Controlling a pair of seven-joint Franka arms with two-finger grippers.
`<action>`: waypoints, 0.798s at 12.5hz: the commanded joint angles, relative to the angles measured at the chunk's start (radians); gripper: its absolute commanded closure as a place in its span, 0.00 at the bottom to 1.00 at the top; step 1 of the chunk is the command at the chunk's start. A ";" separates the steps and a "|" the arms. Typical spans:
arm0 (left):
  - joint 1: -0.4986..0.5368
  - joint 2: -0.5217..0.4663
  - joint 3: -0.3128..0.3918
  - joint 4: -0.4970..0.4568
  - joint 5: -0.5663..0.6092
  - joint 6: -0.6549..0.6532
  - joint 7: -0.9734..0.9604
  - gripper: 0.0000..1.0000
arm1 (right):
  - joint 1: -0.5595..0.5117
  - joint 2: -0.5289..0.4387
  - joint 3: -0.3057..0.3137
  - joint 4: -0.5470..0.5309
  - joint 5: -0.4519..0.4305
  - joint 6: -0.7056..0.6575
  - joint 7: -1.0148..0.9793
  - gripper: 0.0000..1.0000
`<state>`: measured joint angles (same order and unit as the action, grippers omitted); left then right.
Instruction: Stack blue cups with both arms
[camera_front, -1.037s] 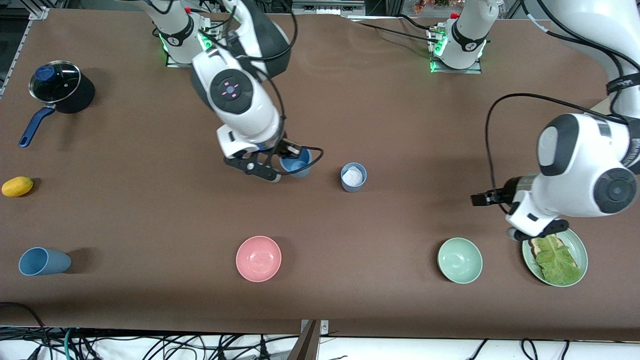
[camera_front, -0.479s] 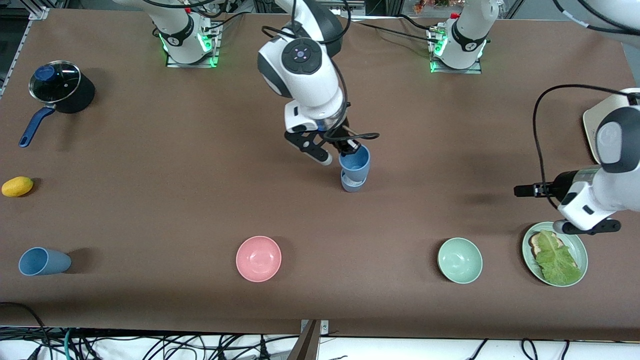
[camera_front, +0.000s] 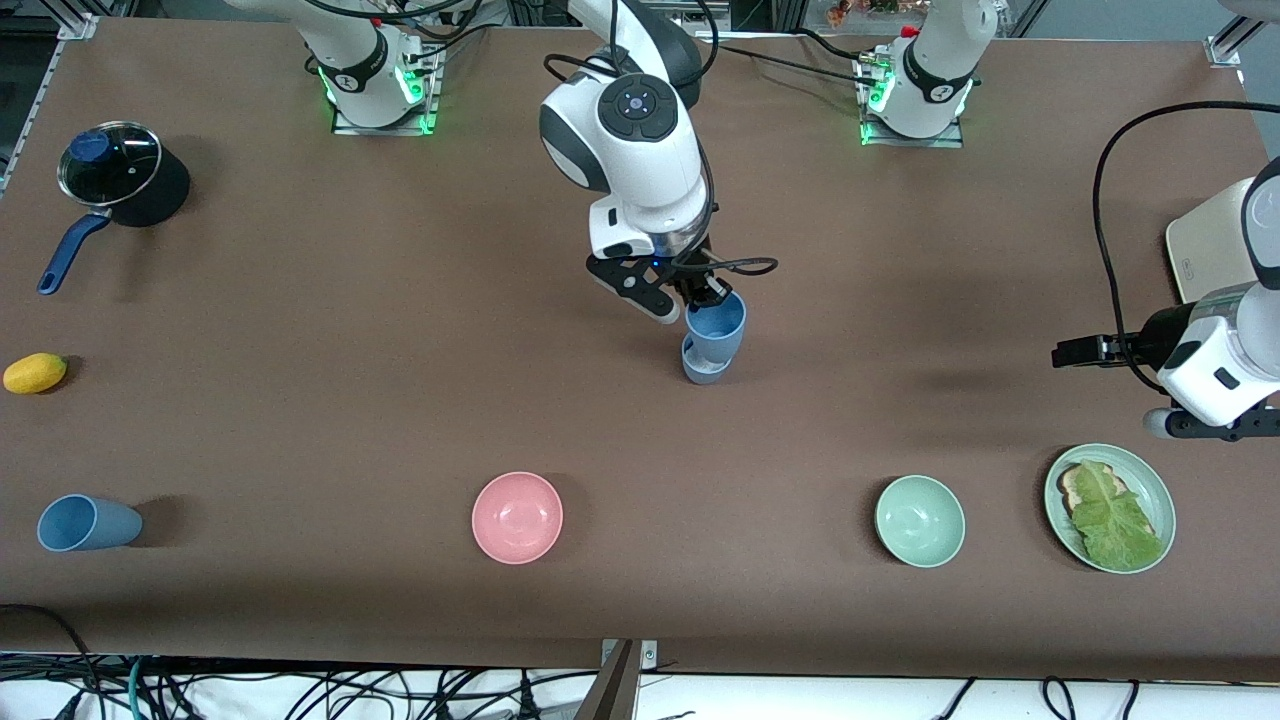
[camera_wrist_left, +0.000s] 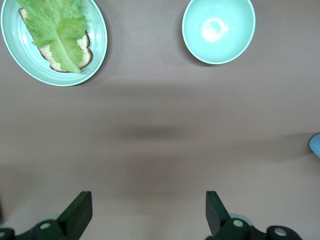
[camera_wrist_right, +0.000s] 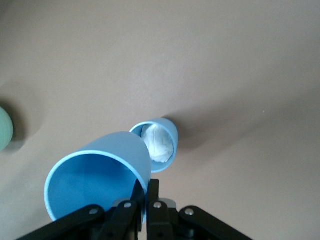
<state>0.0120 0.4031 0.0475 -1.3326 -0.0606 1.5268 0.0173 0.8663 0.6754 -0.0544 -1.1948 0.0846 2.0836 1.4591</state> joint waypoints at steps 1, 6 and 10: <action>-0.003 -0.116 -0.006 -0.098 0.028 0.018 0.020 0.00 | -0.003 0.030 -0.001 0.037 -0.022 -0.023 -0.026 1.00; -0.024 -0.311 -0.005 -0.304 0.025 0.207 0.012 0.00 | 0.002 0.078 -0.001 0.037 -0.049 -0.016 -0.025 1.00; -0.024 -0.325 -0.015 -0.281 0.027 0.156 0.013 0.00 | 0.005 0.078 -0.001 0.038 -0.045 -0.020 -0.016 1.00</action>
<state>-0.0091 0.1010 0.0419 -1.6030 -0.0605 1.6951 0.0183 0.8669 0.7418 -0.0559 -1.1930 0.0498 2.0768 1.4394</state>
